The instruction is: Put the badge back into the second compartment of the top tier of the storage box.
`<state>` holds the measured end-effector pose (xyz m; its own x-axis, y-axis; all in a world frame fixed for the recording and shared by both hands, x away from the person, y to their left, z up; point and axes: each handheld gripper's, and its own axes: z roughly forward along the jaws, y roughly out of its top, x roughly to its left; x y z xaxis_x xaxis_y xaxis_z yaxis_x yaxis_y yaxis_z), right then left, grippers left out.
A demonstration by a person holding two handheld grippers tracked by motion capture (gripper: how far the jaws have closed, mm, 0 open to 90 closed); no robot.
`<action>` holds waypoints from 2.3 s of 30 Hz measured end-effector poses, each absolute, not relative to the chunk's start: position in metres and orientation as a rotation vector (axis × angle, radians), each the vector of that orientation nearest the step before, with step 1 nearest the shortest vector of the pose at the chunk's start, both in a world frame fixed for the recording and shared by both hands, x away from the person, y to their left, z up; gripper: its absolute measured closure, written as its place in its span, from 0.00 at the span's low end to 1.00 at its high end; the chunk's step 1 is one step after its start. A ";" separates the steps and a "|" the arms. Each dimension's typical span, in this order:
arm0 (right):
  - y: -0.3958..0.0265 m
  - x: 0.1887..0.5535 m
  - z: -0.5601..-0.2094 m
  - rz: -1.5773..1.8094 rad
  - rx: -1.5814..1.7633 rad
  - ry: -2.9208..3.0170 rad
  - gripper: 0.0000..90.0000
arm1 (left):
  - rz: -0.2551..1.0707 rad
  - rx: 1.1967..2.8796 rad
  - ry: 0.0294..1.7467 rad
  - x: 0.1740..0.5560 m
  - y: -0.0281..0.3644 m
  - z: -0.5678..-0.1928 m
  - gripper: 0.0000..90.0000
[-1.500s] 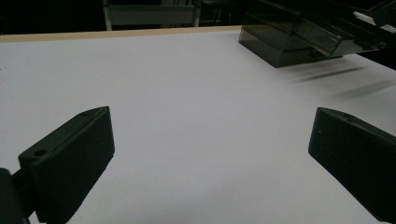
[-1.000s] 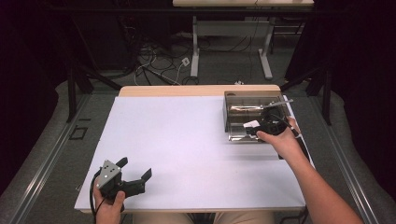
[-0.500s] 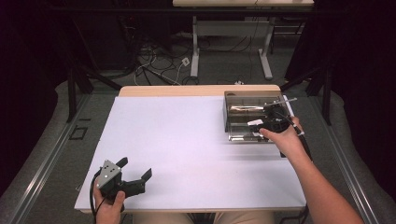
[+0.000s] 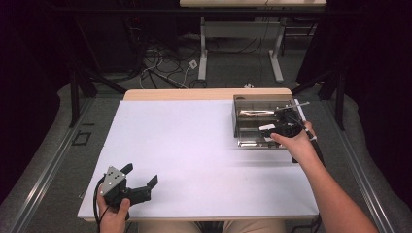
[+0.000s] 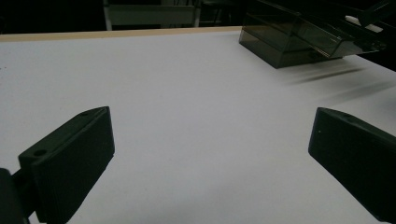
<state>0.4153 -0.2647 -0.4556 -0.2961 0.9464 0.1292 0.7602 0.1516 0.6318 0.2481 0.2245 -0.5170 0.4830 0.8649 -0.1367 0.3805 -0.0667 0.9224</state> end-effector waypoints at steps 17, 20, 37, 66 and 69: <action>-0.269 0.411 -0.451 0.890 1.556 2.131 0.37 | 0.561 1.653 1.088 0.251 0.222 -0.517 0.01; -0.268 0.408 -0.449 0.897 1.469 2.137 0.37 | 0.565 1.651 1.090 0.250 0.223 -0.517 0.01; -0.261 0.392 -0.449 1.039 1.266 2.160 0.21 | 0.560 1.655 1.088 0.250 0.223 -0.518 0.01; -0.248 0.348 -0.438 1.113 1.141 2.076 0.00 | 0.541 1.642 1.102 0.250 0.226 -0.517 0.01; -0.246 0.340 -0.437 1.139 1.136 2.068 0.00 | 0.549 1.650 1.097 0.250 0.225 -0.517 0.01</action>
